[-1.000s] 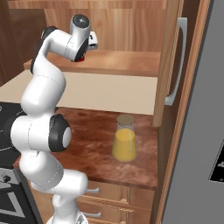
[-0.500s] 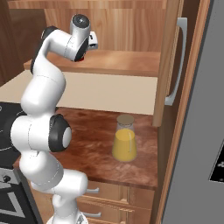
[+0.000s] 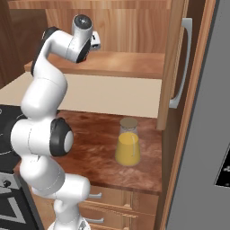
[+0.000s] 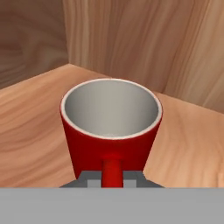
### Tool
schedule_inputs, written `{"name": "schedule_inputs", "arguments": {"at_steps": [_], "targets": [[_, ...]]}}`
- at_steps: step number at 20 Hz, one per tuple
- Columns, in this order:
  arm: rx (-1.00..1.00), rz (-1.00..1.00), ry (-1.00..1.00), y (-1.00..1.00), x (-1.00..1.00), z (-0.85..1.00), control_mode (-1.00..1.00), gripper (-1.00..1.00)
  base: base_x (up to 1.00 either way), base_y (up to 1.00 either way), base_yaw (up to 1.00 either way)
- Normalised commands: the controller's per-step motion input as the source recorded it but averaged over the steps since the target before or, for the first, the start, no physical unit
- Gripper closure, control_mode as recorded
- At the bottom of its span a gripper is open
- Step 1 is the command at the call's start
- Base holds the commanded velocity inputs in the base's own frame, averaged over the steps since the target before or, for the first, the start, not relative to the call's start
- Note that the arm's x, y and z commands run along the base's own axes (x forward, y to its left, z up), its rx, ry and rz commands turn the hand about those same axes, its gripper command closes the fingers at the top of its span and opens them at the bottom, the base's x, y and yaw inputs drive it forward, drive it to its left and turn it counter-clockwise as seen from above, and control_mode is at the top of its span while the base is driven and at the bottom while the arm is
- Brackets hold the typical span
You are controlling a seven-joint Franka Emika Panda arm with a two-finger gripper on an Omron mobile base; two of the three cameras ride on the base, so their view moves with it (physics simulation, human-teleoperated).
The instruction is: There is a tray on the dining counter. Grab the cup, mug, and pitcher and place them on the tray. The pitcher may be placed next to the tray if it cannot fit the tray.
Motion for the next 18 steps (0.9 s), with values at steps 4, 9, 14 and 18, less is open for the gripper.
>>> {"name": "schedule_inputs", "arguments": {"at_steps": [4, 9, 14, 18], "targets": [[0.0, 0.0, -0.19, -0.03, -0.1, -0.01, -1.0, 1.0, 0.0, 0.0, 0.0], [0.0, 0.0, -0.05, -0.12, -0.17, 0.0, -1.0, 1.0, 0.0, 0.0, 0.0], [0.0, 0.0, 0.0, -0.21, -0.58, 0.05, -1.0, 1.0, 0.0, 0.0, 0.0], [0.0, -0.01, 0.0, -0.21, -0.83, 0.26, -1.0, 1.0, 0.0, 0.0, 0.0]]}}
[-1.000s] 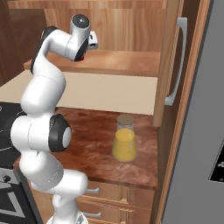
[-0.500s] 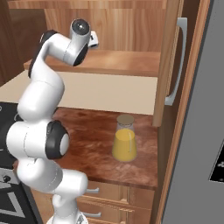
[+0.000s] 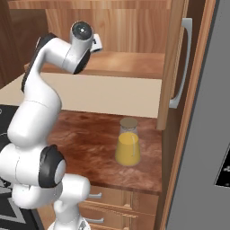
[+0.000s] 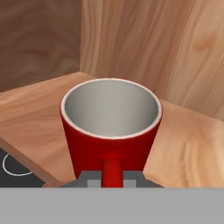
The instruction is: There is a tray on the dining counter. Grab the cup, mug, and pitcher and place them on the tray. The pitcher may be placed next to the tray if it cannot fit the tray.
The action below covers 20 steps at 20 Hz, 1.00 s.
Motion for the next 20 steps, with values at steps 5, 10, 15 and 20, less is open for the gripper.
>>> {"name": "schedule_inputs", "arguments": {"at_steps": [5, 10, 15, 20], "targets": [[0.0, 0.0, 0.0, -0.1, -0.81, 0.16, -1.0, 1.0, 0.0, 0.0, 0.0], [0.0, 0.0, 0.01, 0.0, -0.74, 0.06, -1.0, 1.0, 0.0, 0.0, 0.0], [-0.02, -0.02, 0.02, -0.19, -0.68, -0.07, -1.0, 1.0, 0.0, 0.0, 0.0], [-0.01, -0.01, 0.01, -0.3, -0.66, -0.05, -1.0, 1.0, 0.0, 0.0, 0.0]]}}
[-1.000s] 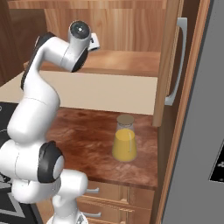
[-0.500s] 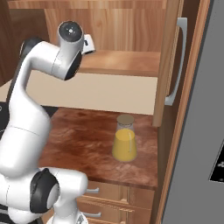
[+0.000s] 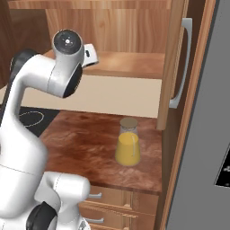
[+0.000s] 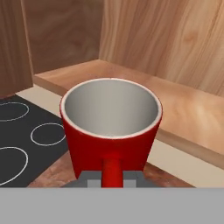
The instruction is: There is a tray on the dining counter. Grab the cup, mug, and pitcher and place them on the tray. The pitcher may be placed next to the tray if it cannot fit the tray.
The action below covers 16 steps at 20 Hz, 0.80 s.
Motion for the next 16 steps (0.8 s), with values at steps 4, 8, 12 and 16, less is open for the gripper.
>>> {"name": "schedule_inputs", "arguments": {"at_steps": [4, 8, 12, 16], "targets": [[0.0, -0.07, 0.05, -0.04, -0.47, -0.01, -1.0, 1.0, 0.0, 0.0, 0.0], [0.0, -0.08, 0.06, 0.0, -0.38, -0.05, -1.0, 1.0, 0.0, 0.0, 0.0], [0.0, -0.1, 0.04, 0.0, -0.32, -0.17, -1.0, 1.0, 0.0, 0.0, 0.0], [0.0, -0.1, 0.03, 0.0, -0.27, -0.14, -1.0, 1.0, 0.0, 0.0, 0.0]]}}
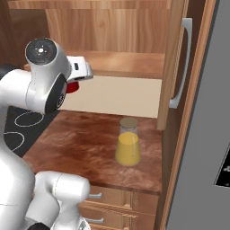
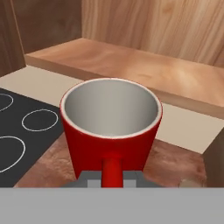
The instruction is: There is a tray on the dining counter. Grab the cup, mug, and pitcher and place them on the tray. The pitcher may be placed next to the tray if it cannot fit the tray.
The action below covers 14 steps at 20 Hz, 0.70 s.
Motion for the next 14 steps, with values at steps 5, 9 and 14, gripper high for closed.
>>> {"name": "schedule_inputs", "arguments": {"at_steps": [5, 9, 14], "targets": [[0.0, -0.06, 0.07, -0.02, -0.38, -0.01, -1.0, 1.0, 0.0, 0.0, 0.0], [0.0, -0.03, 0.08, -0.06, -0.42, 0.0, -1.0, 1.0, 0.0, 0.0, 0.0], [0.0, -0.01, 0.08, -0.1, -0.36, 0.0, -1.0, 1.0, 0.0, 0.0, 0.0]]}}
